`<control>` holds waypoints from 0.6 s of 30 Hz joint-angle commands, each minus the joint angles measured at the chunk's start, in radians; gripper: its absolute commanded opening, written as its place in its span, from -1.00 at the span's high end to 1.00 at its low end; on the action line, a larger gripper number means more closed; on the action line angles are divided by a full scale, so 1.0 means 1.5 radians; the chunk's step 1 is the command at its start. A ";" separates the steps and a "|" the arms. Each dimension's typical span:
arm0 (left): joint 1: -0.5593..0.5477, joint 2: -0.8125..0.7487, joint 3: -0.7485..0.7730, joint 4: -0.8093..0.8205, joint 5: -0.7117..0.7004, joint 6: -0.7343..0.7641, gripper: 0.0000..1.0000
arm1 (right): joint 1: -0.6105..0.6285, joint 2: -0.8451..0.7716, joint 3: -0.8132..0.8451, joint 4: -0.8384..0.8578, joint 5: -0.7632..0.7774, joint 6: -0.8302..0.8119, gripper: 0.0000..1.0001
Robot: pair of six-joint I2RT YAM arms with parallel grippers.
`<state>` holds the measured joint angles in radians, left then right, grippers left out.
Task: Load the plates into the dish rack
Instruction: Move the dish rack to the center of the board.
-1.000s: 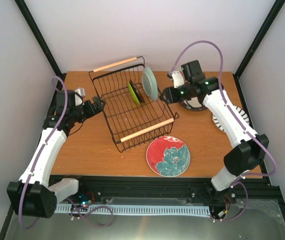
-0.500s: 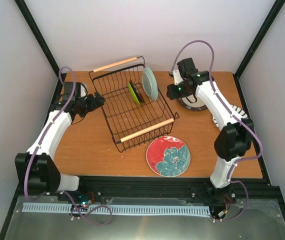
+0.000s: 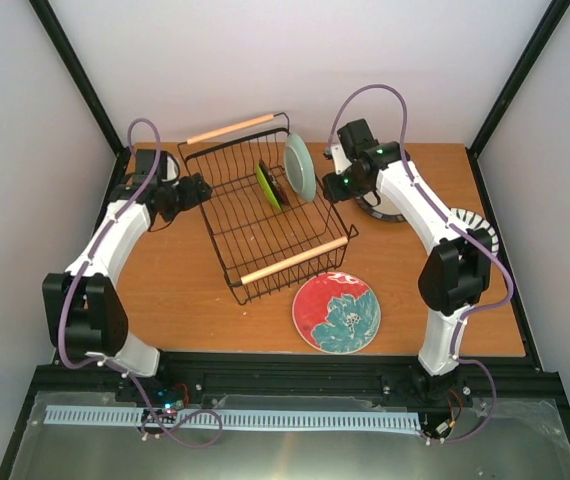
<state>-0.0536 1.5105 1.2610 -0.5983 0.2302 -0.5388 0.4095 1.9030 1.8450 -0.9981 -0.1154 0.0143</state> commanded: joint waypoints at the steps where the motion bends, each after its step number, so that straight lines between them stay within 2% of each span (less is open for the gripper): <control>1: 0.005 0.026 0.035 0.018 0.005 0.018 -0.89 | 0.004 0.020 0.001 0.008 -0.002 -0.010 -0.03; 10: 0.011 0.071 0.071 0.028 0.017 0.028 -0.89 | 0.006 0.086 0.040 0.014 -0.014 -0.007 0.09; 11: 0.012 0.076 0.078 0.028 0.019 0.030 -0.89 | 0.007 0.092 0.048 0.014 -0.015 -0.007 0.16; 16: 0.013 0.096 0.105 0.031 0.023 0.034 -0.89 | 0.009 0.105 0.069 0.015 0.001 -0.004 0.86; 18: 0.014 0.105 0.122 0.032 0.025 0.034 -0.91 | 0.009 0.110 0.076 0.019 0.011 -0.002 0.94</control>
<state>-0.0399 1.6474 1.3724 -0.5720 0.2554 -0.5140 0.4206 2.0655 1.9137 -0.9901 -0.1291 0.0204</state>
